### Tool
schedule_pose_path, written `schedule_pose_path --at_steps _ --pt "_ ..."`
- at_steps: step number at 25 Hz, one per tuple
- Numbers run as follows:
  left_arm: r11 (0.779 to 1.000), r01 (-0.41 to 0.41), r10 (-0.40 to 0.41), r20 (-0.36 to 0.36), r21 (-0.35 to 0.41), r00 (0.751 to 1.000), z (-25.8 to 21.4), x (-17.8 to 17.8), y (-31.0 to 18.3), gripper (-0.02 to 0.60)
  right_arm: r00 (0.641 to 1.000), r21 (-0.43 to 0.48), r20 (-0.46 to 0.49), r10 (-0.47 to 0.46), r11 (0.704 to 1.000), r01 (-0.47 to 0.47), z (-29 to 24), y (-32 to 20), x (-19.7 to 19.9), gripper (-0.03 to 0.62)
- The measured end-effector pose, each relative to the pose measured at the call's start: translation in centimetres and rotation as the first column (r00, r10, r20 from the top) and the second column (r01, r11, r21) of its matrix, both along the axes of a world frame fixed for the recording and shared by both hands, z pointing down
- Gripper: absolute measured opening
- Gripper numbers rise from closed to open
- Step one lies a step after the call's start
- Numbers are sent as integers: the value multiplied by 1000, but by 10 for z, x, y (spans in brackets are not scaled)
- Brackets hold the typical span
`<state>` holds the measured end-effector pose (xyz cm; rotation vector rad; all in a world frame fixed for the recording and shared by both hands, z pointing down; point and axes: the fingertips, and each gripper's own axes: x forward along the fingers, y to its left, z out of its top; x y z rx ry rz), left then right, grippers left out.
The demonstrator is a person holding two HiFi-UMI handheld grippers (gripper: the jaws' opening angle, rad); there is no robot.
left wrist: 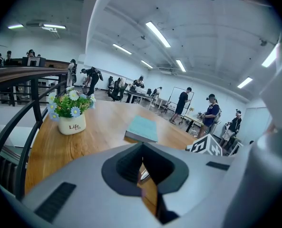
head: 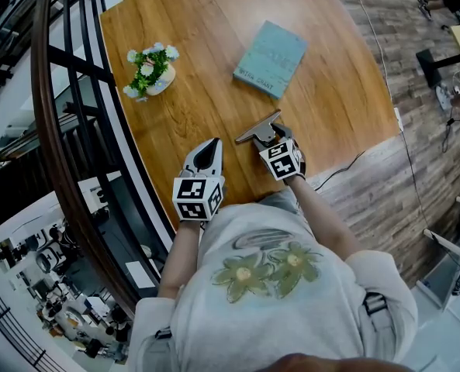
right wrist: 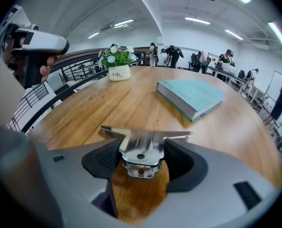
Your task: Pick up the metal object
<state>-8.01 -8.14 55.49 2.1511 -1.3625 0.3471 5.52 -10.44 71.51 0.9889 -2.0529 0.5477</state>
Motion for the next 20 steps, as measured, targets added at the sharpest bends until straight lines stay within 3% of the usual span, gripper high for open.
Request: schedule_pose_path --at_steps 12,20 --pt "1000 17 -17 -8 14 1000 0 -4 2 14 999 2 -3 -48 999 48 -6 8 -4 284" --pt "999 26 -25 -9 25 1000 -2 -9 4 14 998 70 36 -52 996 50 -43 1 -9 284"
